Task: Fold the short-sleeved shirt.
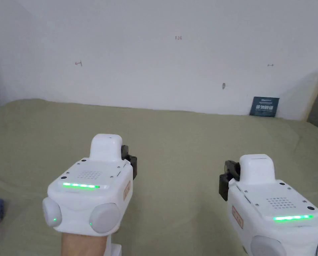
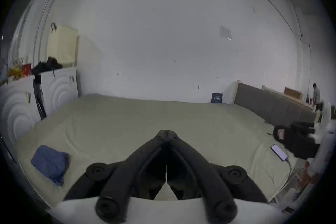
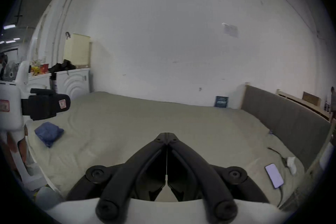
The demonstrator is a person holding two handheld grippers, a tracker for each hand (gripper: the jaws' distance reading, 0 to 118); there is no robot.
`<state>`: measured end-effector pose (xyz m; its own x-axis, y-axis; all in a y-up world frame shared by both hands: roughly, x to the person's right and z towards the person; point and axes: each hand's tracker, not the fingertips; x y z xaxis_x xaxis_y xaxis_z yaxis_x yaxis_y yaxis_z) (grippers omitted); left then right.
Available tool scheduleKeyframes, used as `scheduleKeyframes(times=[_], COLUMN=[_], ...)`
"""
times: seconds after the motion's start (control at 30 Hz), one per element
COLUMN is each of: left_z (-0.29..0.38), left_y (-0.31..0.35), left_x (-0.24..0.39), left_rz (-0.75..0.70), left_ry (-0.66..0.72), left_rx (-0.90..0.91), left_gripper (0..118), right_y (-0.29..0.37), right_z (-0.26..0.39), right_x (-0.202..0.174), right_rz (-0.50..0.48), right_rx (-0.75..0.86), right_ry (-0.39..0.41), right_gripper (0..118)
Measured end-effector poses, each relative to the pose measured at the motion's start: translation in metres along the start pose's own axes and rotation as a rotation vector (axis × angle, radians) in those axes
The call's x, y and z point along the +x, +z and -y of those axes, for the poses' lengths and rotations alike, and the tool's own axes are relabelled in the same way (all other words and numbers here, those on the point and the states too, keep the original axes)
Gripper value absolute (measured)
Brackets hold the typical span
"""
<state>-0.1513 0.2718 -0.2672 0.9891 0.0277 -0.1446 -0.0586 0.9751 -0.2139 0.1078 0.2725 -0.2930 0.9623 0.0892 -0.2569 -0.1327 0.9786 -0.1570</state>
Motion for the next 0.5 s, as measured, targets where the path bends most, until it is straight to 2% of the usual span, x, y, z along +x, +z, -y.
scheduleKeyframes(times=[0.13,0.27,0.5], left_z=[0.005,0.005,-0.006], left_y=[0.005,0.009,0.013], left_x=[0.034,0.037,0.032], left_rz=[-0.027,-0.019,-0.021], left_ry=[-0.07,-0.053,-0.057], left_rx=[0.015,0.009,0.021], left_gripper=[0,0,0], right_y=[0.006,0.009,0.011], right_z=[0.002,0.004,0.0], right_x=[0.018,0.025,0.024], right_rz=[0.064,0.098,0.1], right_rx=[0.023,0.044,0.068], right_ry=[-0.024,-0.031,-0.043], right_gripper=[1,1,1])
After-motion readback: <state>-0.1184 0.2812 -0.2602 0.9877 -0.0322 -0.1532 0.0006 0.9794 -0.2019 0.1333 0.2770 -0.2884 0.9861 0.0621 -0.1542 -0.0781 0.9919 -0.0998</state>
